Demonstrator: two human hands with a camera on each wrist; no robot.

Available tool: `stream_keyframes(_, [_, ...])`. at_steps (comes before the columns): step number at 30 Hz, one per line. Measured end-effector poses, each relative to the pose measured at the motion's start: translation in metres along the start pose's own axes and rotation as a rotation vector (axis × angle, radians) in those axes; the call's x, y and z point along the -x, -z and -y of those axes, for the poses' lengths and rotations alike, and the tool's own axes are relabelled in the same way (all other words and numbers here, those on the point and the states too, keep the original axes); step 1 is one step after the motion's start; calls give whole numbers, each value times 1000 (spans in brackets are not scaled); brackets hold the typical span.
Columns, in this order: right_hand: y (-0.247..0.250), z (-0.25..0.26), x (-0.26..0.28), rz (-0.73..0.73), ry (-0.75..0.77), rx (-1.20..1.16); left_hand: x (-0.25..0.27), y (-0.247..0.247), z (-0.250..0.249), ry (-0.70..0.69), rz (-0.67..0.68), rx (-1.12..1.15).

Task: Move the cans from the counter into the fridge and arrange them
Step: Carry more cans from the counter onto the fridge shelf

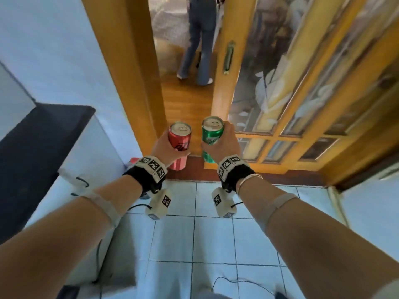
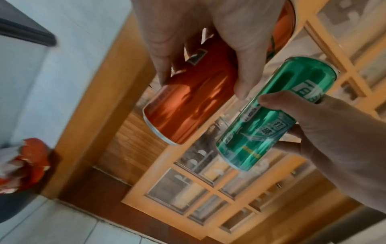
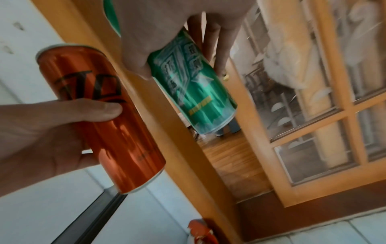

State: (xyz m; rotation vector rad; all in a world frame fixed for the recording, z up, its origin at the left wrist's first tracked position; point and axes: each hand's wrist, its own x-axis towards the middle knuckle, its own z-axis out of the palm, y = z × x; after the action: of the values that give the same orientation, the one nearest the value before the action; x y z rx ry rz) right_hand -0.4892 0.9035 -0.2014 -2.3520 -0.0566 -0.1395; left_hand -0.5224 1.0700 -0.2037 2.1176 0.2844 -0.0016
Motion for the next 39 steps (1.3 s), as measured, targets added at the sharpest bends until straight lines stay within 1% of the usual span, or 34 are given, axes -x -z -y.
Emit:
stream_keyframes(5, [75,-72,-33,-123,-134,5,-44,-90,-68,-108,169,-42])
stream_keyframes(9, [128,-125,-56,-208,-259,7,-73,-160,-118,-214,293,-9])
stream_keyframes(13, [174,-174,-78,-315,-405,39,-105,-230,-169,-295,480,-72])
stream_keyframes(14, [186,-185,-85,-341,-437,51,-114,-248,-181,-309,536,-48])
stream_keyframes(16, [208,-205,-99,-404,-492,67,-131,-284,-207,-364,594,0])
stream_keyframes(21, [261,-247,-138,-597,-639,99,-177,-359,-272,-525,736,-47])
stream_keyframes(24, [292,-268,-157,-707,-705,111,-202,-403,-310,-590,835,-75])
stream_keyframes(28, [324,-302,-169,-815,-783,100,-217,-458,-346,-605,906,-72])
stream_keyframes(31, [348,-332,-176,-883,-826,84,-219,-499,-371,-639,951,-124])
stream_keyframes(34, [377,-364,-185,-909,-865,85,-221,-546,-394,-663,1018,-134])
stream_keyframes(37, [413,-402,-195,-944,-887,72,-224,-598,-423,-684,1044,-138])
stream_keyframes(39, [439,-428,-202,-984,-888,33,-224,-633,-449,-686,1066,-99])
